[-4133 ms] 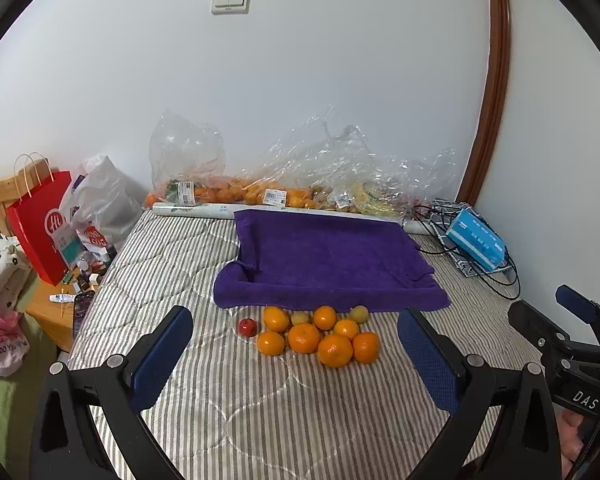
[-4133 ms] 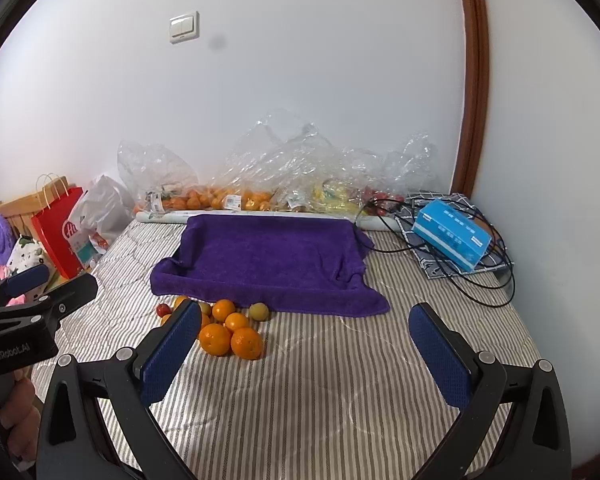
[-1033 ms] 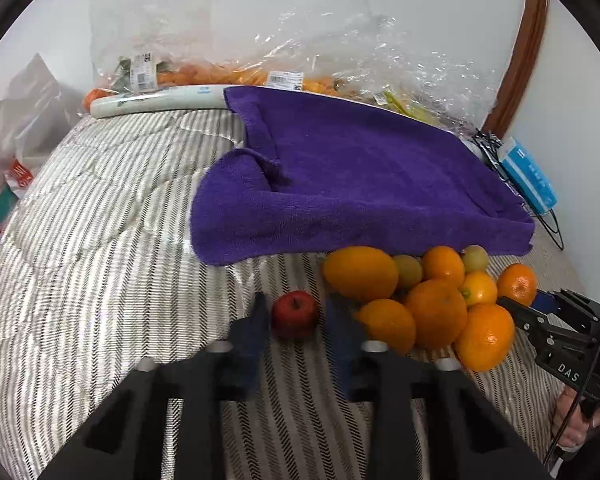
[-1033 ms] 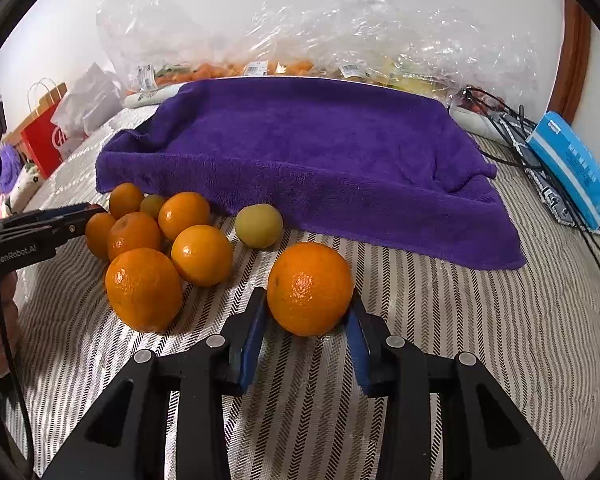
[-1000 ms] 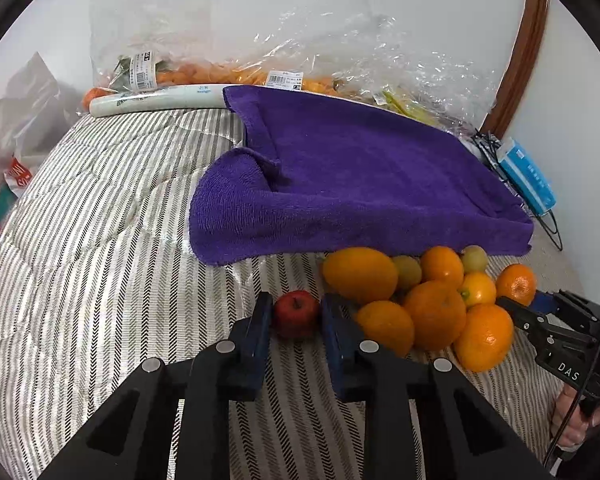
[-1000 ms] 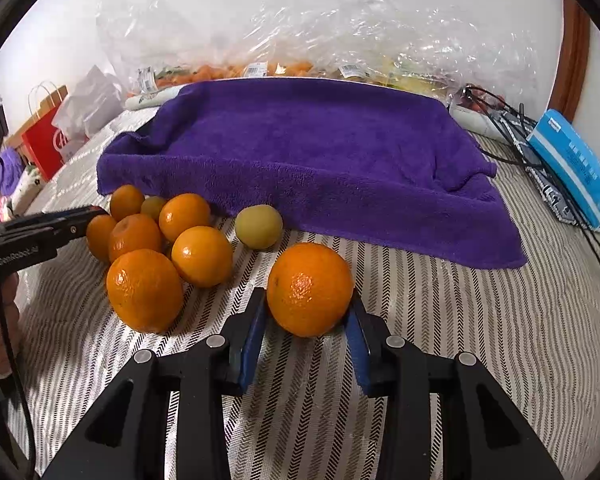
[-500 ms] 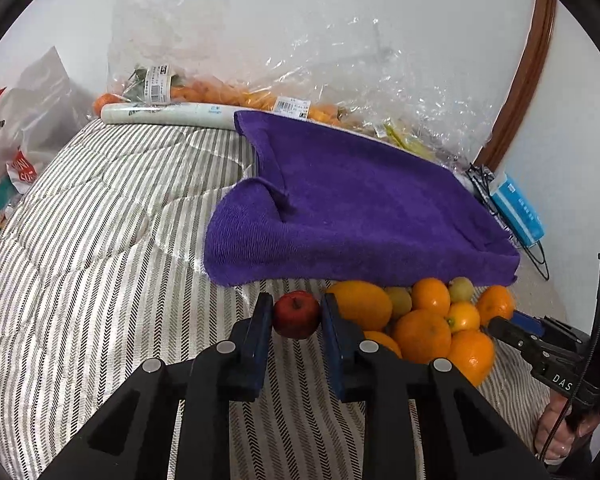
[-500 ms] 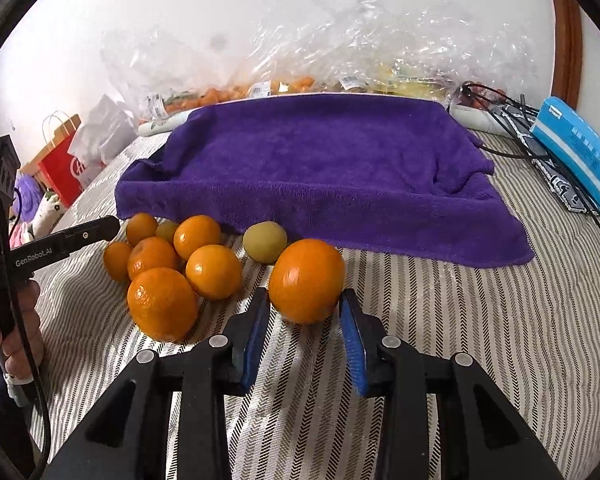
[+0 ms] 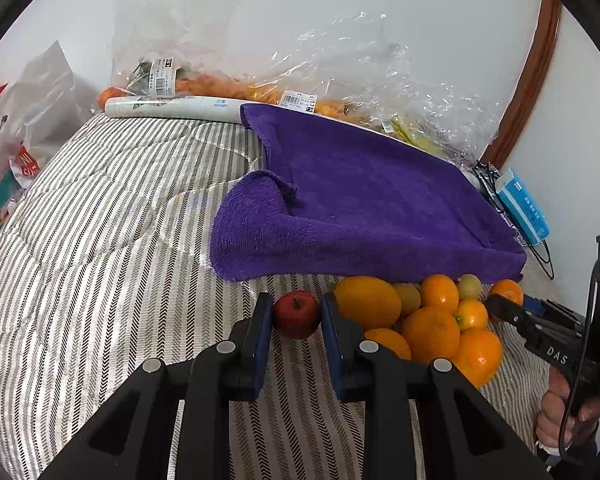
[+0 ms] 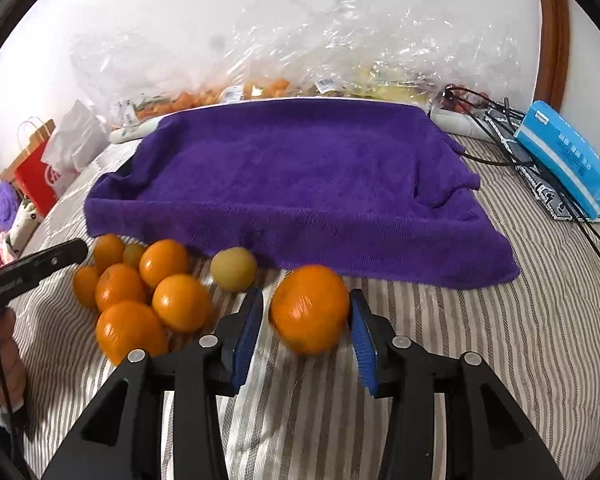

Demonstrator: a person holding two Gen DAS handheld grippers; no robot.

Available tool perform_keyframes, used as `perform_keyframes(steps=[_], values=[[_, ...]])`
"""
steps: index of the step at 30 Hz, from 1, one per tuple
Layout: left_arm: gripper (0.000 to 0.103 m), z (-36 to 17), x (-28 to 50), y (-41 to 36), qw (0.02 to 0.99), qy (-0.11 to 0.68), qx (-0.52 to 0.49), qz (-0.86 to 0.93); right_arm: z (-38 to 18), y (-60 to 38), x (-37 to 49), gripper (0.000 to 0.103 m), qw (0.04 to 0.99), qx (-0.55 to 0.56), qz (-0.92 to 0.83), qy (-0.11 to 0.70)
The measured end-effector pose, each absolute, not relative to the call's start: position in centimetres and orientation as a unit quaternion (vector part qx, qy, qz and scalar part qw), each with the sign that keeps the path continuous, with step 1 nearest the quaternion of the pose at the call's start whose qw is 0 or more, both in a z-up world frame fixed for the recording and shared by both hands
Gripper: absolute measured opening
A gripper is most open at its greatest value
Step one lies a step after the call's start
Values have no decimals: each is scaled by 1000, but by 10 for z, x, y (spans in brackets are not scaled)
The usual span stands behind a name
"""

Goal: Organize fruits
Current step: 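Close the left tool on the red fruit while the right tool grasps the orange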

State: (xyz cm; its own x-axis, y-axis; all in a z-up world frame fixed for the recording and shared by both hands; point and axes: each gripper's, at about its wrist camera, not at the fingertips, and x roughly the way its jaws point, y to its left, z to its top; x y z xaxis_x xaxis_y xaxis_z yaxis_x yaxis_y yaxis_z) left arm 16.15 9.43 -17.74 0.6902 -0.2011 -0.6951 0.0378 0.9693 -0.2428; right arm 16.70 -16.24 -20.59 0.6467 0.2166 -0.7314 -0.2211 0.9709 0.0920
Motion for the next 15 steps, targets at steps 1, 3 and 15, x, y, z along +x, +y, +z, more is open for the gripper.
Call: perform_keyframes(steps=[1,3,15], values=[[23,-178,162,94,913,389,-105,-66,-207,-162,169,38,906,-1,121,405],[23,-178,161,93,913,389,-104,-69,-209,-162,171,38,905,2,121,409],[23,-170,154,91,923,362,-103,-82,-191,-169,157,38,909,11,132,394]])
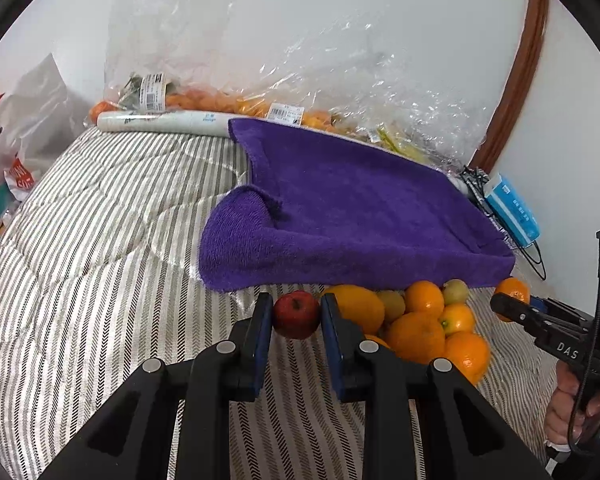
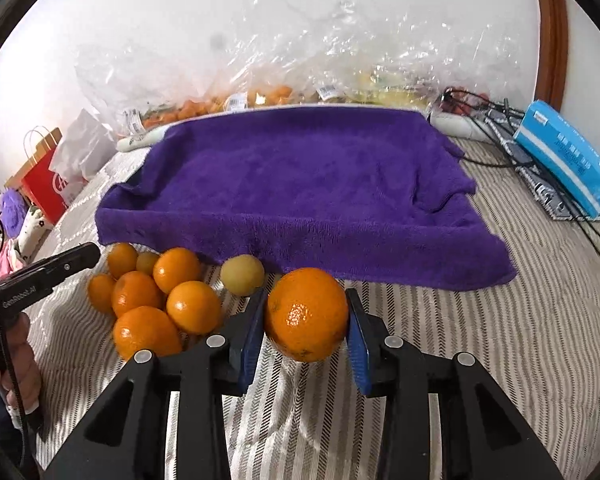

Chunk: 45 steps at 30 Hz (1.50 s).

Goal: Organize fruits
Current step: 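Close the left tool on the red fruit while the right tool grasps the orange, then carry the red fruit and the orange over the purple towel with both tools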

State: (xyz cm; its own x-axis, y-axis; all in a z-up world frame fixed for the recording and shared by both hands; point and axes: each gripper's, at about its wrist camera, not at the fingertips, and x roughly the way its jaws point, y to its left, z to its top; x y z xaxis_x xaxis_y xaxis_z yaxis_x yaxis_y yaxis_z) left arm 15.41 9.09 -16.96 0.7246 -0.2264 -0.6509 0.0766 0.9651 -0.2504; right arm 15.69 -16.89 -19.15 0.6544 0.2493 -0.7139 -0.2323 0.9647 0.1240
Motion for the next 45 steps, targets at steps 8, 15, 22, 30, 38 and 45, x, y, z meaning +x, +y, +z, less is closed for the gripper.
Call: perform_keyframes(steps=[8,15,22,30,38,45], values=[[23,-145,141,89,928,347,-109,-79,-160,-180,137,38,922,-4,127,365],[23,-106,138,82,935,329,-109,-72,-129,-193,129,38,932,8,120,341],[23,-83,148,71,941,314,-103,-68,-102,-195,135,38,941,2,118,316],[23,-73,176,55,945,307,-91,-70,-88,-192,159,38,948,-5,121,294],[23,-76,212,46,945,305,-93,-68,-87,-180,197,38,951,-15,131,281],[23,-95,246,39,944,317,-79,-51,-109,-174,237,38,945,-16,136,297]])
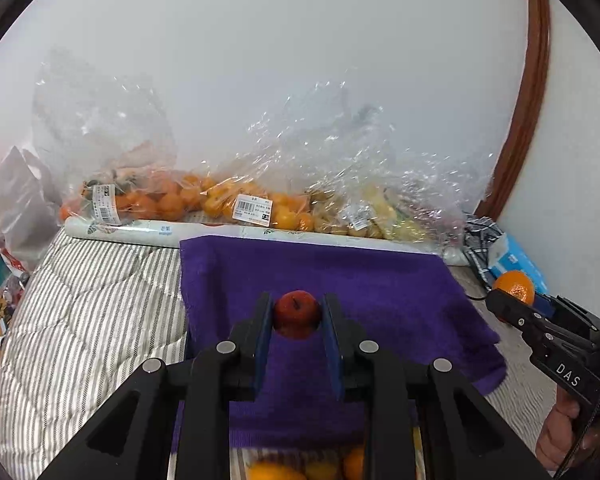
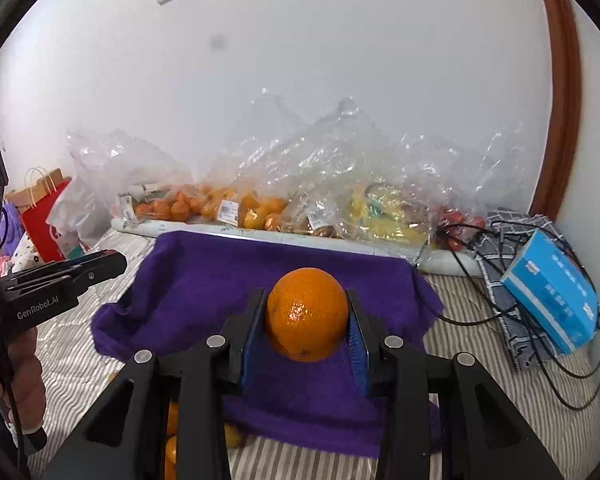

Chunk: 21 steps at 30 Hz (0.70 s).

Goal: Organize fruits
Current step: 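Carry the red fruit and the orange over the purple towel with both tools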

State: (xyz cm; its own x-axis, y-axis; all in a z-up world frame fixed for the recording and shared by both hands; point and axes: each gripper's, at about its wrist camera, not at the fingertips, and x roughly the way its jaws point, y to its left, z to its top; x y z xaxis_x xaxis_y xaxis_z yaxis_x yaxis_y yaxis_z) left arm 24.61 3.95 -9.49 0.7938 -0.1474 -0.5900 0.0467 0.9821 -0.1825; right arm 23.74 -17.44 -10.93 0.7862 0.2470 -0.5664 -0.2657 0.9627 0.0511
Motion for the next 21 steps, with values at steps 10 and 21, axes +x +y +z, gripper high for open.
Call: perform_keyframes(steps=[10,21], values=[[23,-140,271,38,934,346,-79,-42,-153,-179,269,38,929,-5,141,343],[23,-148,273,34,930,357,-73,-53,-181,-190,287,38,914,29,130,384]])
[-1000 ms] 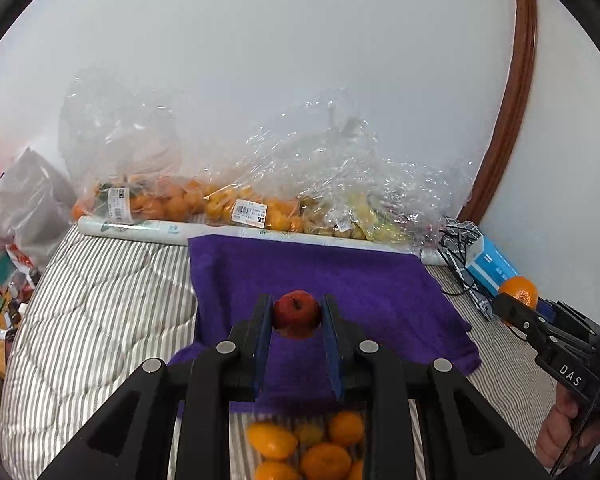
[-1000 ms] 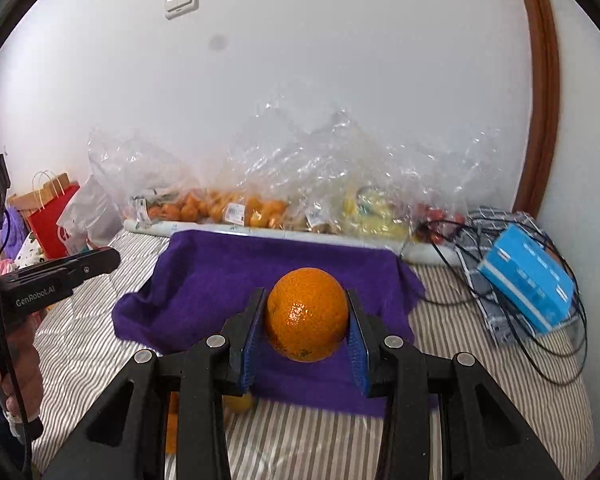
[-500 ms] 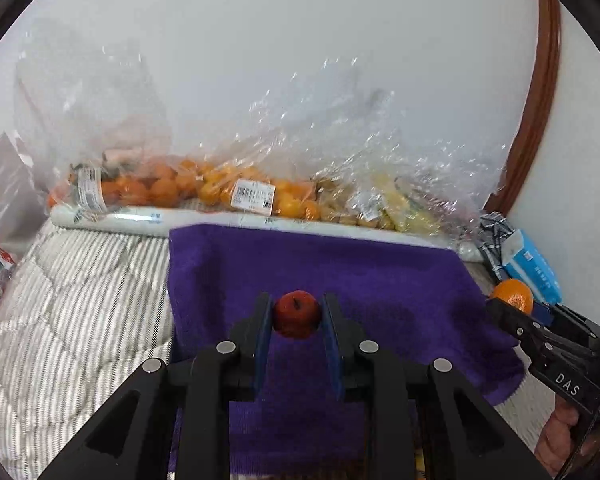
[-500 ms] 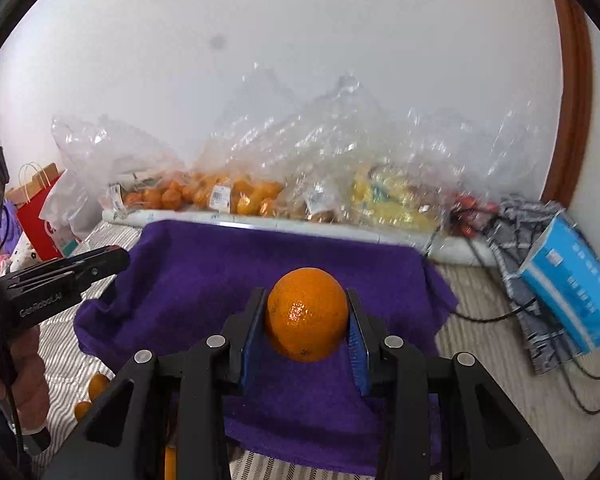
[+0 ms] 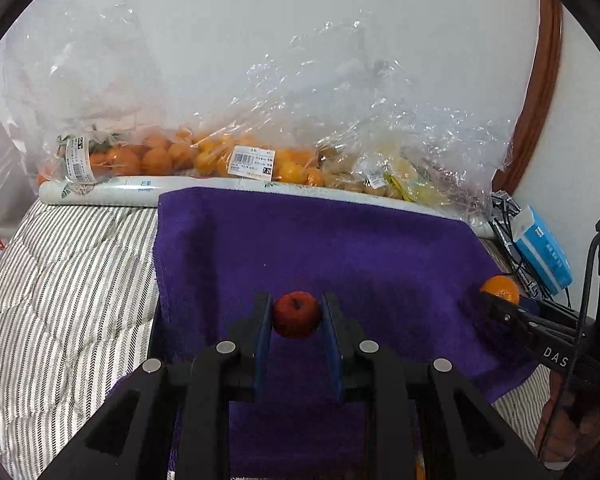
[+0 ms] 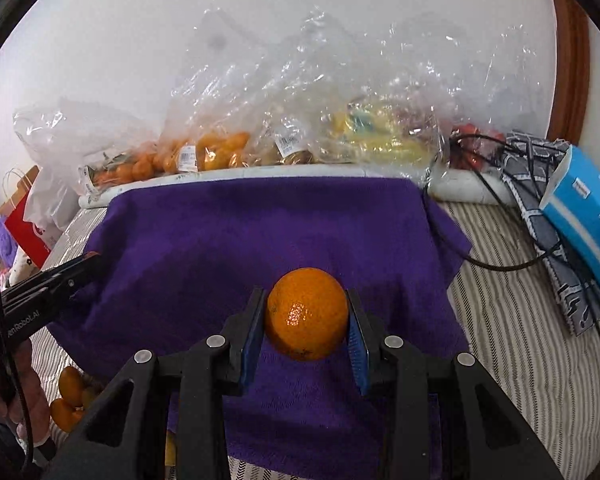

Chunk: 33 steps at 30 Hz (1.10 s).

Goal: Organize fruits
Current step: 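Carry the red fruit and the orange over the purple towel with both tools, then open both tools to drop the red fruit and orange onto the towel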

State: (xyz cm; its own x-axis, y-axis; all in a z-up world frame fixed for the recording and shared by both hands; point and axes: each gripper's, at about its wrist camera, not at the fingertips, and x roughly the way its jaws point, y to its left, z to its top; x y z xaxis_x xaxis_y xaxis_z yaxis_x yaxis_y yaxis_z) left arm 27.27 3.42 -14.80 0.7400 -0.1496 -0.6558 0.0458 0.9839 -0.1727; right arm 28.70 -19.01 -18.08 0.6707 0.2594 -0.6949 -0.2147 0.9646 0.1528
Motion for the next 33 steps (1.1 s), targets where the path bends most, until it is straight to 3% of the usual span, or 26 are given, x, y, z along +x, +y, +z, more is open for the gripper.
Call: perform_keyframes(steps=[10,21,25,33], values=[[23,-165,285,39,908,408,-78,-55,-192,-175,289,38,909,2,135,395],[24,-164,285,42,907,408,-89,-54,-189,-173,285,39,914,-14,129,385],[44,-157,280,41,914,392,-89,-58,-183,-172,279,52,919,-22,129,372],[53,-130,261,34,937,341,-67,-40,-161,-165,260,59,935,-40,137,325]])
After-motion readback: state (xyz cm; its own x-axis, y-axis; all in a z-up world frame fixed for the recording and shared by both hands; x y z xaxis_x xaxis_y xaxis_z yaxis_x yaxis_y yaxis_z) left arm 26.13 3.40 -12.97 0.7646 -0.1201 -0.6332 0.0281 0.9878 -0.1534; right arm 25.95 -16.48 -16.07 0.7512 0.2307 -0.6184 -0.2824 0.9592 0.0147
